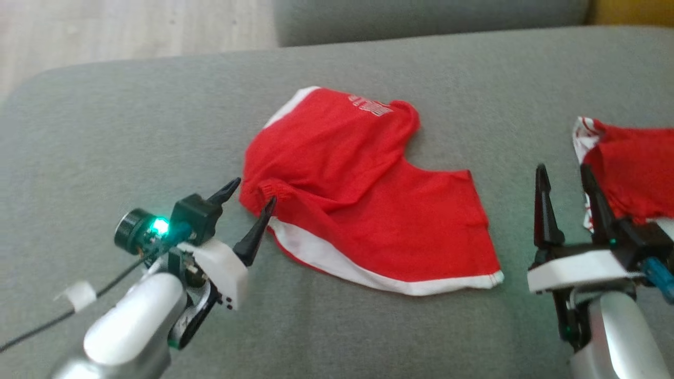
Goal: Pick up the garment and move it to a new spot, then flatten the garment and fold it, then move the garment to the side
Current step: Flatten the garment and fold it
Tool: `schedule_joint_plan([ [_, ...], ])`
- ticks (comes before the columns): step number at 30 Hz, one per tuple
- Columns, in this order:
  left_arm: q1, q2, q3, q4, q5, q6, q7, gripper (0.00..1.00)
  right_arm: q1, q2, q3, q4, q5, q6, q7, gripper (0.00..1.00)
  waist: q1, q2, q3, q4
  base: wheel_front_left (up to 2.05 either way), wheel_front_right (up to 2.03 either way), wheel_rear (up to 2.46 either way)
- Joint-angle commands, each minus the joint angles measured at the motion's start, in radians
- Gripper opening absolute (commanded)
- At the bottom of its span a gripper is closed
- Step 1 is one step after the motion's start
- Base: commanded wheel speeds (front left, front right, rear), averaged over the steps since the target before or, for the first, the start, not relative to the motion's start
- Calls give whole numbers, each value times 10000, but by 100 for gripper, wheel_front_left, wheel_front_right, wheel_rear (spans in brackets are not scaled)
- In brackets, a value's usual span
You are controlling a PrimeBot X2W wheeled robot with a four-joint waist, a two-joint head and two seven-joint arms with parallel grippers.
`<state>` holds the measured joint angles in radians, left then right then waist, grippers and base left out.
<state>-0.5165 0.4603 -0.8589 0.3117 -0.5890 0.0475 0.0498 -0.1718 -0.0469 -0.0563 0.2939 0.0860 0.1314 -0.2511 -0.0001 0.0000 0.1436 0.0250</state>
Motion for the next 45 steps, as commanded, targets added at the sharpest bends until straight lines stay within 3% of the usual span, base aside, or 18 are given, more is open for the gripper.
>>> schedule_joint_plan([
  [1, -231, 311, 615, -490, -11, 210, -288, 100, -65, -33, 130, -348, -54, -7, -107, 100, 1, 0, -228, 302, 0, 0, 0],
  [11, 1086, -135, 1986, -1391, -13, 2113, -2853, 100, 266, -33, 456, -916, 274, -7, -107, 100, 1, 0, -208, 318, 0, 0, 0],
  [15, 1675, -640, 2496, -1507, 79, 2427, -3090, 100, 476, -33, 491, -1113, 347, -7, -107, 100, 1, 0, -161, 259, 0, 0, 0],
  [20, 1926, -923, 2697, -1525, 488, 2151, -3110, 100, 529, -33, 472, -1163, 326, -7, -107, 100, 1, 0, -117, 217, 0, 0, 0],
  [26, 1910, -860, 2363, -872, 845, 1326, -3058, 100, 490, -33, 457, -1173, 320, -7, -107, 100, 1, 0, -70, 125, 0, 0, 0],
  [33, 1562, -611, 1671, -28, 846, 349, -2229, 100, 533, -33, 524, -1033, 322, -7, -107, 100, 1, 0, 15, 34, 0, 0, 0],
  [45, 546, -534, 1222, 1112, 846, -379, -1176, 100, 306, -33, 609, -870, 301, -7, -107, 100, 1, 0, 359, -369, 0, 0, 0],
])
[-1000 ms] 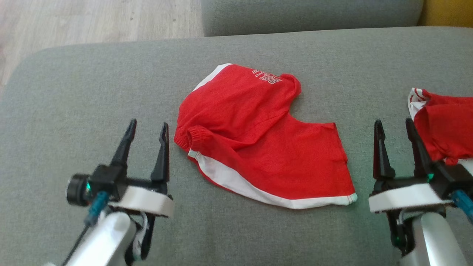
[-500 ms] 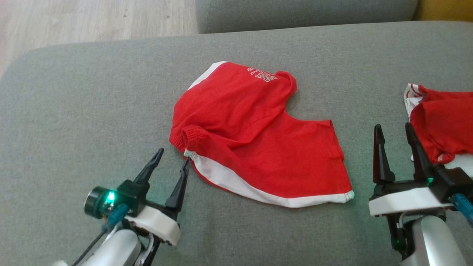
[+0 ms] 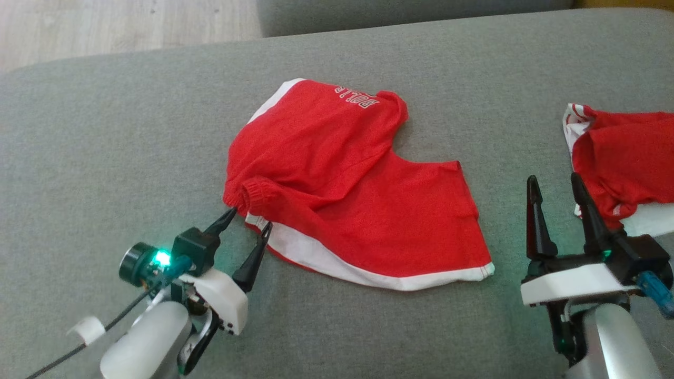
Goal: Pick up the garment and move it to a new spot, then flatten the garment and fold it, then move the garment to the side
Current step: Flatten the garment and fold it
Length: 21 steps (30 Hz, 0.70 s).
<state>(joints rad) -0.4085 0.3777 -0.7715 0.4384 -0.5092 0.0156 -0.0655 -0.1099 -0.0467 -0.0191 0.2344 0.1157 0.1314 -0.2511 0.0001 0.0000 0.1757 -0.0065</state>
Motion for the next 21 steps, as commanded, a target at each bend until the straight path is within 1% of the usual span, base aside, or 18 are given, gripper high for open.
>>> schedule_joint_plan([
  [1, -596, 286, 326, -65, 43, -103, 16, 100, -319, -35, 235, -259, 1, -7, -107, 100, -1, 0, 52, -88, 0, 0, 0],
  [9, -816, 245, 183, 377, 10, -296, 97, 100, -364, -35, 237, -212, 8, -7, -107, 100, -1, 0, 95, -283, 0, 0, 0],
  [21, -1010, 173, 52, 619, -45, -440, 56, 100, -401, -35, 170, -159, 1, -7, -107, 100, -1, 0, 169, -274, 0, 0, 0],
])
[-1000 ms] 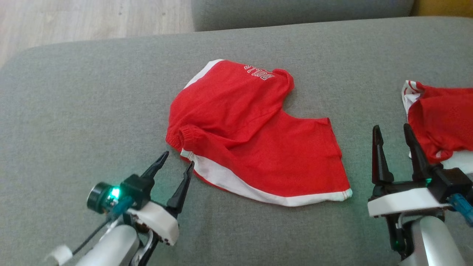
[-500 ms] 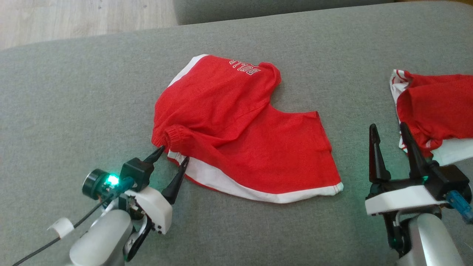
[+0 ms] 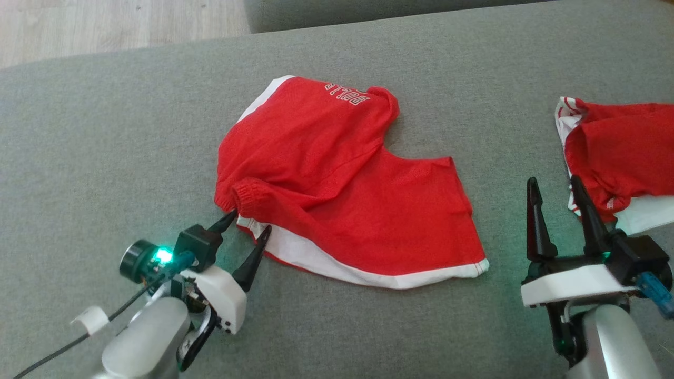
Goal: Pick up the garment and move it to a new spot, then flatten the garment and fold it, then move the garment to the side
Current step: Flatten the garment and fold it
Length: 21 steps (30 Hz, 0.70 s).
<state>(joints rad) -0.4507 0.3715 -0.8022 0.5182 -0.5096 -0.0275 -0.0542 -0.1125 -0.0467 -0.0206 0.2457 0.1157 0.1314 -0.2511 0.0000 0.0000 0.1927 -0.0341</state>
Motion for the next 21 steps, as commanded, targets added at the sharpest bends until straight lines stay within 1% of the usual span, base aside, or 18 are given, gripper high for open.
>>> schedule_joint_plan([
  [1, -605, 227, 347, -160, -46, -19, -60, 100, -372, -35, 177, -269, -2, -7, -107, 100, 0, 0, 1, 11, 0, 0, 0],
  [12, -707, 212, 227, -29, -128, -144, -77, 100, -403, -35, 161, -210, -36, -7, -107, 100, 0, 0, 29, 28, 0, 0, 0],
  [13, -715, 208, 207, -31, -132, -167, -84, 92, -403, -35, 157, -195, -39, -7, -107, 100, 0, 0, 31, 26, 0, 0, 0],
  [14, -724, 205, 187, -31, -134, -185, -89, 47, -402, -35, 153, -177, -45, -7, -107, 100, 0, 0, 30, 25, 0, 0, 0],
  [15, -738, 200, 154, -43, -131, -205, -117, 20, -393, -35, 153, -134, -54, -7, -107, 100, 0, 0, 19, 22, 0, 0, 0],
  [16, -741, 198, 142, -51, -131, -207, -130, 5, -380, -35, 165, -105, -67, -7, -107, 100, 0, 0, 6, 21, 0, 0, 0],
  [17, -741, 201, 126, -64, -126, -210, -146, 0, -360, -35, 201, -64, -90, -7, -107, 100, 0, 0, -13, 21, 0, 0, 0],
  [21, -698, 276, 89, -169, -118, -211, -218, 0, -172, -35, 474, 404, -281, -7, -107, 100, 0, 0, -146, 23, 0, 0, 0],
])
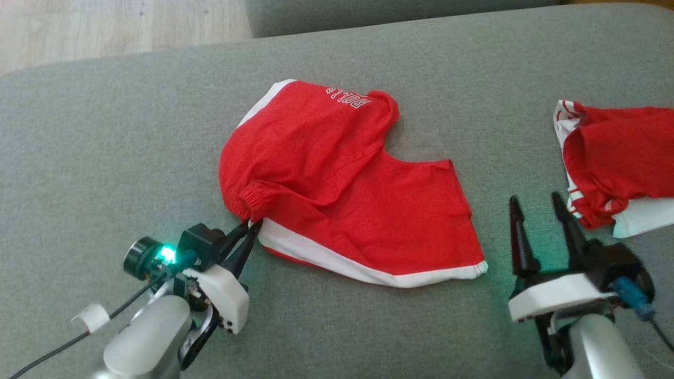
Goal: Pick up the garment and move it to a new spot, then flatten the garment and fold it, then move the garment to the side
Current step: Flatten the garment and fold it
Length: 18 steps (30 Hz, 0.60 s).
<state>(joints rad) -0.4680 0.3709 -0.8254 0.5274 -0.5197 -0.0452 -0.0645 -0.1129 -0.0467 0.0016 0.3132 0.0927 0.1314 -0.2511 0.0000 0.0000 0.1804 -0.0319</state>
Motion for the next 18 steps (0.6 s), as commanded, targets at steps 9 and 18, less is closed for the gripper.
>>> schedule_joint_plan([
  [9, -203, 663, 274, -973, -76, 117, 5, 0, 530, -301, 1412, 841, -492, -7, 625, 100, 0, 0, -429, 8, 0, 0, 0],
  [18, 14, 844, 276, -1464, -174, 333, 138, 0, 777, -1153, 2627, 598, -187, -7, 1522, 100, 0, 0, -539, 59, 0, 0, 0],
])
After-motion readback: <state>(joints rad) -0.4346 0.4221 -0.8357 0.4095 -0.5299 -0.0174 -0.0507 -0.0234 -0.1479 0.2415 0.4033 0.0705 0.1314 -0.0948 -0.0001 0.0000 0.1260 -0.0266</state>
